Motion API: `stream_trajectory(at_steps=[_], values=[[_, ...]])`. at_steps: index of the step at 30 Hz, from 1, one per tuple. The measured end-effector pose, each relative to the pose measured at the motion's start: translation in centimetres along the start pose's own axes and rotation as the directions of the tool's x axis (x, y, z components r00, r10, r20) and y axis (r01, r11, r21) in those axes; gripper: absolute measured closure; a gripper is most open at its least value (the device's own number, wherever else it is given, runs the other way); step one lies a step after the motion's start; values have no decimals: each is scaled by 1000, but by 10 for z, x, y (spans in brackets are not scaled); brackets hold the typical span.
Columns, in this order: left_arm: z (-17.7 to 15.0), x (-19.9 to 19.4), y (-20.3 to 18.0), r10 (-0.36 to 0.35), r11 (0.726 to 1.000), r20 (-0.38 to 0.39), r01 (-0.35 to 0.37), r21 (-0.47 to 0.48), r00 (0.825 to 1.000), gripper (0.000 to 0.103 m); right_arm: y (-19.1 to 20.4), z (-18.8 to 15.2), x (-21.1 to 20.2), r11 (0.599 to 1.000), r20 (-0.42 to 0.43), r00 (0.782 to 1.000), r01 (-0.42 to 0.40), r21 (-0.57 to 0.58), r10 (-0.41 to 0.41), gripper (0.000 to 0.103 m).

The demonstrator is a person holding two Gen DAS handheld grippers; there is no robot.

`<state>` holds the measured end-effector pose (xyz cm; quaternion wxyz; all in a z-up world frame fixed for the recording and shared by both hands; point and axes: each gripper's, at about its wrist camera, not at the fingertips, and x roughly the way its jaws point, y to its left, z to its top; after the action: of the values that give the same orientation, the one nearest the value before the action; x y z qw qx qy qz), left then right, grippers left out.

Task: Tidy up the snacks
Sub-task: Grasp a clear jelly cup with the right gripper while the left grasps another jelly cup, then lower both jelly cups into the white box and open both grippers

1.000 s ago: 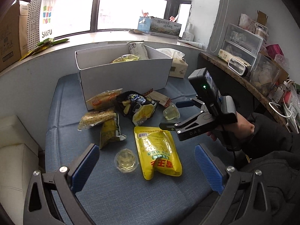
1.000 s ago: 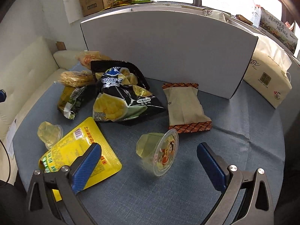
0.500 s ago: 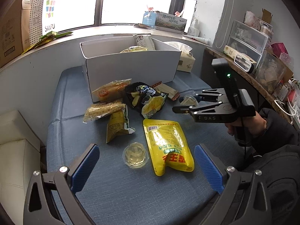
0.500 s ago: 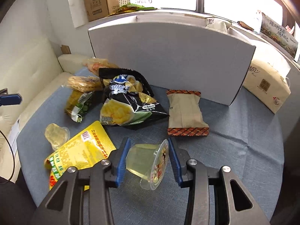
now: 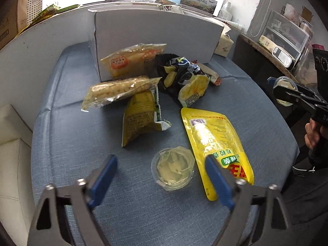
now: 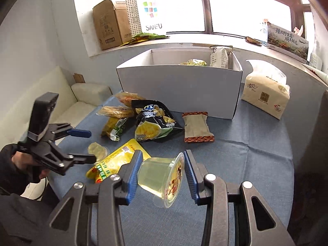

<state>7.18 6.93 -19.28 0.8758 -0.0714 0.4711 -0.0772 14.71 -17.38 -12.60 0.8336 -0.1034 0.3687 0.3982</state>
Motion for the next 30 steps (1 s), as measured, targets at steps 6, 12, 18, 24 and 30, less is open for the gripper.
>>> stream_trajectory(at_steps=[6,12,18,24,30], values=[[-3,-11,2,-32,999,63,33,-7,997,64,5,-2,-1,1000,-7,1000,-14,0,14,59],[3,-49,1,-45,999,182,48,-12,982,64,13,1,2,999,-4,999,-33,-10,33,59],[46,-88,-9,-55,998,308,48,30,950,64,16,31,2,998,24,998,-52,-17,52,59],[125,-105,-5,-45,999,402,31,40,914,64,6,107,5,999,112,993,-46,-19,48,72],[211,-71,17,-3,1000,366,4,-1,931,64,-23,177,50,1000,103,995,3,6,-3,72]])
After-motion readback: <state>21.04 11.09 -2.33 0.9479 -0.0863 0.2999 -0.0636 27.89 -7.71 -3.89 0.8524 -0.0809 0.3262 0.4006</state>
